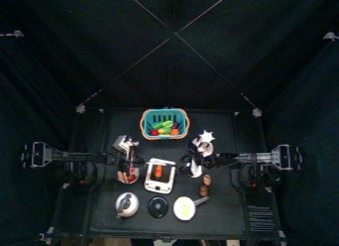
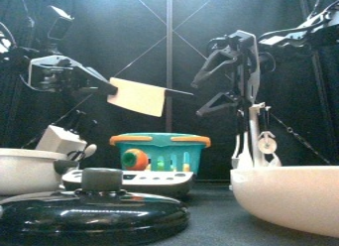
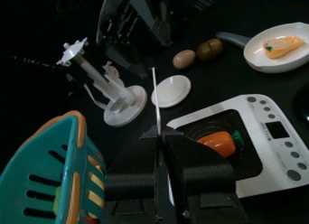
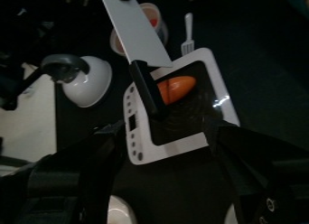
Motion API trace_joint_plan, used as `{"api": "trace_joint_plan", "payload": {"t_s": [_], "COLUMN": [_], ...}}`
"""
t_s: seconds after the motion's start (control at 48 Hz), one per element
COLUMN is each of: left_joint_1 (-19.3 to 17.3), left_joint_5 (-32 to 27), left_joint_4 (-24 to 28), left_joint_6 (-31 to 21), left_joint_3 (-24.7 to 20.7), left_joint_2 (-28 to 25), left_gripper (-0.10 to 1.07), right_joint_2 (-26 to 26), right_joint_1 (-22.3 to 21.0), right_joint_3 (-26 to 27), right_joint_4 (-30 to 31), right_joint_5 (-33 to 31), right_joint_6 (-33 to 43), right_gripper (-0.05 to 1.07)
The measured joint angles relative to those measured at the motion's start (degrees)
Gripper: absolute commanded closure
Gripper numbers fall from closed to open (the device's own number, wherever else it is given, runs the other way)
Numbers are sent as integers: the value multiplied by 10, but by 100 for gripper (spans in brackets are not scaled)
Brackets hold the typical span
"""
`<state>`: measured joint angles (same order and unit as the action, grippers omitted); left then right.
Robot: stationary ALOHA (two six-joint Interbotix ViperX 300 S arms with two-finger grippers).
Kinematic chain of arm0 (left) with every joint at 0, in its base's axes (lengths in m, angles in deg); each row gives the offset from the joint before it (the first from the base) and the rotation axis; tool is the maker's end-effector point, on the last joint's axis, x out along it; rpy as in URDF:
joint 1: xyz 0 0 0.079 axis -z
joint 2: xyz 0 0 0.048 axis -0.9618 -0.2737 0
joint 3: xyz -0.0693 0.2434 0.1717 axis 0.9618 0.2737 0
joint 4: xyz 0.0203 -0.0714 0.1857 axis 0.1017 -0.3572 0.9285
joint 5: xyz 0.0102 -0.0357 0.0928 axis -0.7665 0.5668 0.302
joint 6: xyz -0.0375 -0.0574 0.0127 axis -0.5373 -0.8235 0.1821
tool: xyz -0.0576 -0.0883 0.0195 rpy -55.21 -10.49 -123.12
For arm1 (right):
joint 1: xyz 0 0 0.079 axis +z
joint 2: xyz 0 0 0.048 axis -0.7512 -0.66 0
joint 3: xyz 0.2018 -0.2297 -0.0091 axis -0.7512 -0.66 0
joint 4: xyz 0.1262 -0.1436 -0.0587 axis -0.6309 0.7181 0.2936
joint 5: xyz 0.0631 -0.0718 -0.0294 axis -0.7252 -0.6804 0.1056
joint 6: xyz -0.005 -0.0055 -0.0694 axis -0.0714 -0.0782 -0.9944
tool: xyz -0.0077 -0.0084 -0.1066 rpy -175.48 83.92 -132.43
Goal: Adjust grip on cleaver
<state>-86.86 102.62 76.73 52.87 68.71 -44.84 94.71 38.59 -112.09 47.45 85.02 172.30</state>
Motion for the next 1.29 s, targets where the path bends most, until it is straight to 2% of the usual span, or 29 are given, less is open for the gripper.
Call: {"api": "trace_joint_plan", "payload": {"t_s": [0.125,0.312,0.438,0.688,0.958,1.042,1.292], "left_joint_1": [20,63,75,76,60,50,21], "left_joint_5": [0,0,0,0,5,12,37], "left_joint_4": [-62,-138,-156,-135,-76,-51,-43], "left_joint_6": [-3,-22,-53,-113,-180,-187,-188], "left_joint_3": [0,4,13,16,4,-5,-10], "left_joint_2": [0,0,0,-11,-75,-91,-105], "left_gripper": [56,56,56,56,56,56,56], "right_joint_2": [19,19,18,17,13,5,-13], "right_joint_1": [3,20,41,65,67,66,84], "right_joint_3": [-1,8,12,14,14,15,28], "right_joint_4": [16,46,83,120,124,124,125], "right_joint_5": [-61,-110,-134,-168,-171,-172,-172], "right_joint_6": [-2,-2,-2,-2,-2,-2,-2], "right_gripper": [5,5,5,5,5,5,5]}}
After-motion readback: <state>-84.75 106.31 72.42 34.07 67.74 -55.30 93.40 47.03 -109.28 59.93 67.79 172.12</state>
